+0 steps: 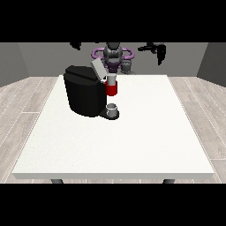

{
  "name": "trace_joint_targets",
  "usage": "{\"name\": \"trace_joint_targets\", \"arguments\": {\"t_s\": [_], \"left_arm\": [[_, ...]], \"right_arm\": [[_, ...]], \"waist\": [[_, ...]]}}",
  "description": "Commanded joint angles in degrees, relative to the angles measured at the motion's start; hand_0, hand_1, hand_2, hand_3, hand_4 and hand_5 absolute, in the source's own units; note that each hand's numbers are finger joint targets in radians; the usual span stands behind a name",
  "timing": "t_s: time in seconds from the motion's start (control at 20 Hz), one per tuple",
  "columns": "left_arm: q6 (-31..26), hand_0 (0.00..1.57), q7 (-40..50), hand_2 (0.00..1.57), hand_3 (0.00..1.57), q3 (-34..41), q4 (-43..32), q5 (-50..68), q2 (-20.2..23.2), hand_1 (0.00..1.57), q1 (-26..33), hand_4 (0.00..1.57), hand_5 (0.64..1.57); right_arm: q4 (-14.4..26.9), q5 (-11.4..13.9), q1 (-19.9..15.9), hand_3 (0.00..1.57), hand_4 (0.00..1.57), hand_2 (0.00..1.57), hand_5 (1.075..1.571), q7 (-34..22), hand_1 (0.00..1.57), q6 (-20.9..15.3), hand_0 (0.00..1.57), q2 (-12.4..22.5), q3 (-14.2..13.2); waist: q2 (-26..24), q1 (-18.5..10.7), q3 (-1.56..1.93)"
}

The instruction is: Insert the coffee pod into the coffee machine and close the lid

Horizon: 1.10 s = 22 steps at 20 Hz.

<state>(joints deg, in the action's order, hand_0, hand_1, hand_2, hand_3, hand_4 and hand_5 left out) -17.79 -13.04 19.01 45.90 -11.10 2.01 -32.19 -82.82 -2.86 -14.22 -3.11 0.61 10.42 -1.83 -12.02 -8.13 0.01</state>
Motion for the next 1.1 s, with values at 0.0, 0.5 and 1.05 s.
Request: {"name": "trace_joint_targets", "arguments": {"t_s": [0.0, 0.5, 1.05], "left_arm": [[0.3, 0.00, -0.8, 0.00, 0.00, -1.1, 5.5, 1.7, -0.5, 0.00, 2.9, 0.00, 1.571], [0.2, 0.00, 8.3, 0.00, 0.00, -3.7, 19.1, 8.5, -0.6, 0.00, 9.5, 0.00, 1.571], [4.2, 0.00, 8.9, 0.00, 0.00, -9.2, 30.1, 9.0, -0.3, 0.00, 16.4, 0.00, 1.571]], "right_arm": [[1.4, 2.5, -3.5, 0.00, 0.00, 0.00, 1.571, 1.2, 0.00, -1.1, 0.00, -1.5, 1.5], [10.0, -1.7, -7.2, 0.00, 0.00, 0.00, 1.571, 1.2, 0.00, 2.0, 0.00, -0.6, -3.6], [18.8, 1.3, -15.3, 0.00, 0.00, 0.00, 1.571, 6.4, 0.00, 2.3, 0.00, -1.3, -3.1]], "waist": [[3.4, -1.0, 0.00], [6.0, -1.6, 0.01], [12.1, -0.1, 0.00]]}}
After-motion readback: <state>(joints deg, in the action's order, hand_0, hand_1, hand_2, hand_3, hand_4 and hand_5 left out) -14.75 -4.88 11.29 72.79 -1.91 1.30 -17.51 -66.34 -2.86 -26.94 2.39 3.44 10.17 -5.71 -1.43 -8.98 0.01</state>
